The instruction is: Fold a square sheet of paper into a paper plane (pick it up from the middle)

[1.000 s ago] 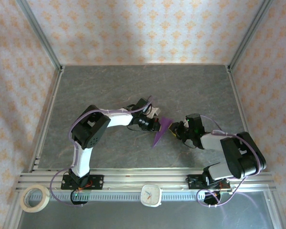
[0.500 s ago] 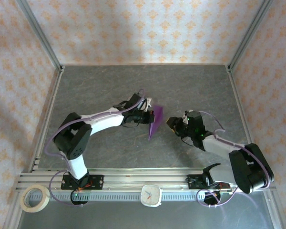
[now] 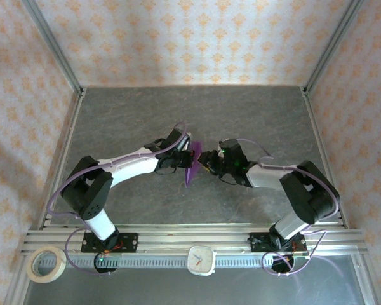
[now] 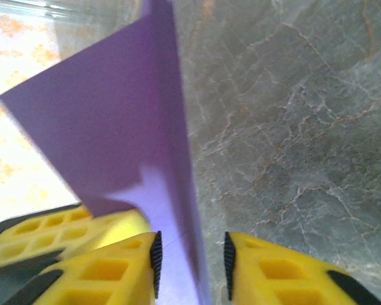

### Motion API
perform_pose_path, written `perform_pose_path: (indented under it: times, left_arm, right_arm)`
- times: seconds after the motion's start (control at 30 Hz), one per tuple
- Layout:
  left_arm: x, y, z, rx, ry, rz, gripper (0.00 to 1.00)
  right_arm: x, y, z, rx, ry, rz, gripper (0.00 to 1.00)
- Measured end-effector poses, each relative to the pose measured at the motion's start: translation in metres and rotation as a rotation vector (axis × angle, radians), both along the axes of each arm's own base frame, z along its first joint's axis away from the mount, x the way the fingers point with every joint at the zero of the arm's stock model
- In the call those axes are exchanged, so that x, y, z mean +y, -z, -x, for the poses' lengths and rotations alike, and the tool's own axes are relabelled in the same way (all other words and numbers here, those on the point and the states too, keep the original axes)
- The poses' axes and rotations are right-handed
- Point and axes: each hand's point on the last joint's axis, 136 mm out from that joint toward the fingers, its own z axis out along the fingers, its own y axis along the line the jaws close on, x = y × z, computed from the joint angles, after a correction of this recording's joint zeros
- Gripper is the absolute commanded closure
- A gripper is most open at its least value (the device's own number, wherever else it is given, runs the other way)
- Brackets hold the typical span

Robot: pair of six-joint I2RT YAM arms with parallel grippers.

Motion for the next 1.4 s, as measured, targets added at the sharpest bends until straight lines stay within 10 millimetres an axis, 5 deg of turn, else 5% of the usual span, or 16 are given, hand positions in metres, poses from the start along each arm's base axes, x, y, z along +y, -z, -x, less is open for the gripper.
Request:
perform_pose_path:
  times: [0.23, 0.57, 0.77, 1.4]
  left_arm:
    - [0.01, 0.011, 0.006, 0.018, -0.016, -0.039, 0.86]
    - [0.016, 0.012, 0.014, 0.036, -0.036, -0.032, 0.6]
    - [0.018, 0.0, 0.019, 0.018, -0.048, -0.001, 0.59]
    - [0.016, 0.031, 0.037, 0.127, -0.042, 0.022, 0.58]
  right_arm:
    - [0.009, 0.023, 0.0, 0.052, -0.013, 0.013, 0.92]
    - [0.012, 0.032, -0.001, 0.058, -0.017, 0.001, 0.95]
    - [0.013, 0.032, -0.001, 0.056, -0.015, -0.004, 0.95]
    - [0.013, 0.034, -0.001, 0.058, -0.015, -0.003, 0.95]
